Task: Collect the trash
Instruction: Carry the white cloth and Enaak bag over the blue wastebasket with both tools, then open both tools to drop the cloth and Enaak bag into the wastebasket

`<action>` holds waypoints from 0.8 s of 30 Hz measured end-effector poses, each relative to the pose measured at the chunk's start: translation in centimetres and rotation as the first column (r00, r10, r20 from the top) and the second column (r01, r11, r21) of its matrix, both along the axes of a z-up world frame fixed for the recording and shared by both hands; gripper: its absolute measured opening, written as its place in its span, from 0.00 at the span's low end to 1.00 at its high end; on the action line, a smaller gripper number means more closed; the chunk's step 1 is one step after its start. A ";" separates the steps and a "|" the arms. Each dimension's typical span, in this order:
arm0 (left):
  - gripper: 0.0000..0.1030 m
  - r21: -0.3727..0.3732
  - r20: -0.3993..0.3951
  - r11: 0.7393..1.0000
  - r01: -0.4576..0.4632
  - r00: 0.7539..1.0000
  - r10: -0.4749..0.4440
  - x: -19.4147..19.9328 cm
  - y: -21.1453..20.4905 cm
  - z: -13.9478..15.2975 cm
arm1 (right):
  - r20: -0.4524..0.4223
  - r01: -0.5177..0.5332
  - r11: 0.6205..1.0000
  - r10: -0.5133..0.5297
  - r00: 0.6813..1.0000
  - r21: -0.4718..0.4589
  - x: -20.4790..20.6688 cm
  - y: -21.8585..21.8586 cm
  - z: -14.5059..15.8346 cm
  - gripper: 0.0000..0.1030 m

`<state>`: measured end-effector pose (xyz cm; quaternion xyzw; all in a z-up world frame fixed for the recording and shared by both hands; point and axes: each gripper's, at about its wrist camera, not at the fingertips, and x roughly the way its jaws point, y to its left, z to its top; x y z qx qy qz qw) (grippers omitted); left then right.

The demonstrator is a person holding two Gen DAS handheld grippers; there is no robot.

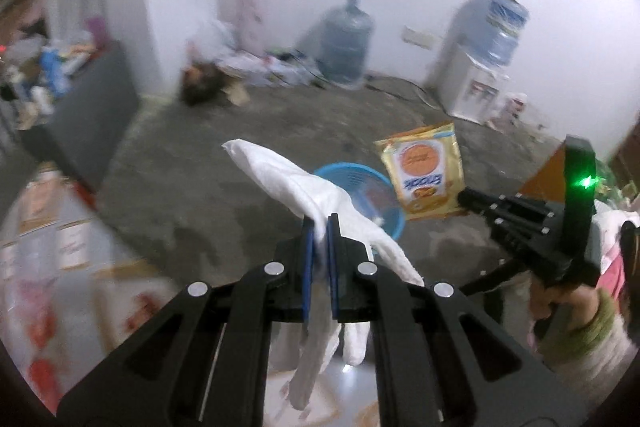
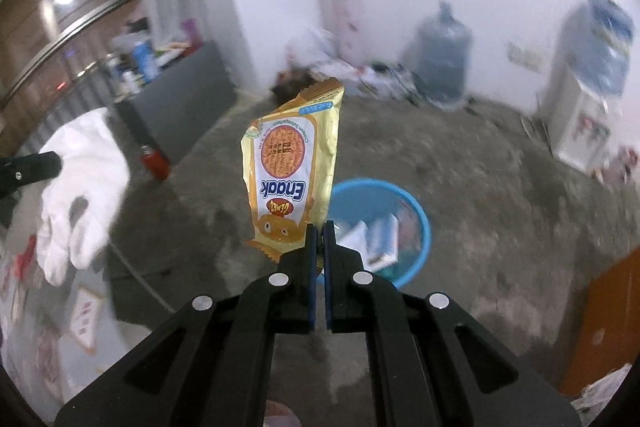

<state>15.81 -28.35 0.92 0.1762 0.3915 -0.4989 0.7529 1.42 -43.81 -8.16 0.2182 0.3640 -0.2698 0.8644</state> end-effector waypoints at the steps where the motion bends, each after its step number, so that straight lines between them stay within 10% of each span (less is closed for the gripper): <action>1: 0.05 0.017 -0.019 1.000 0.017 1.000 -0.017 0.4 -2.0 -1.1 | -0.005 0.010 1.000 -0.010 1.000 0.019 0.1 -0.8 -0.7 0.03; 12: 0.07 0.141 -0.192 0.988 0.056 0.981 -0.028 3.5 -16.8 -12.3 | -0.097 0.159 0.958 -0.139 0.985 0.239 2.6 -9.8 -11.1 0.04; 15: 0.43 0.176 -0.209 0.984 0.035 0.978 0.002 4.3 -18.9 -14.5 | -0.119 0.187 0.937 -0.158 0.980 0.295 3.2 -11.6 -14.2 0.05; 19: 0.49 0.183 -0.199 0.983 -0.001 0.979 0.038 5.1 -19.3 -15.5 | -0.182 0.231 0.908 -0.177 0.967 0.349 4.0 -12.6 -18.0 0.38; 24: 0.55 0.122 -0.210 0.992 -0.039 0.976 0.064 5.8 -16.5 -12.6 | -0.181 0.243 0.903 -0.189 0.965 0.353 3.3 -11.4 -18.4 0.44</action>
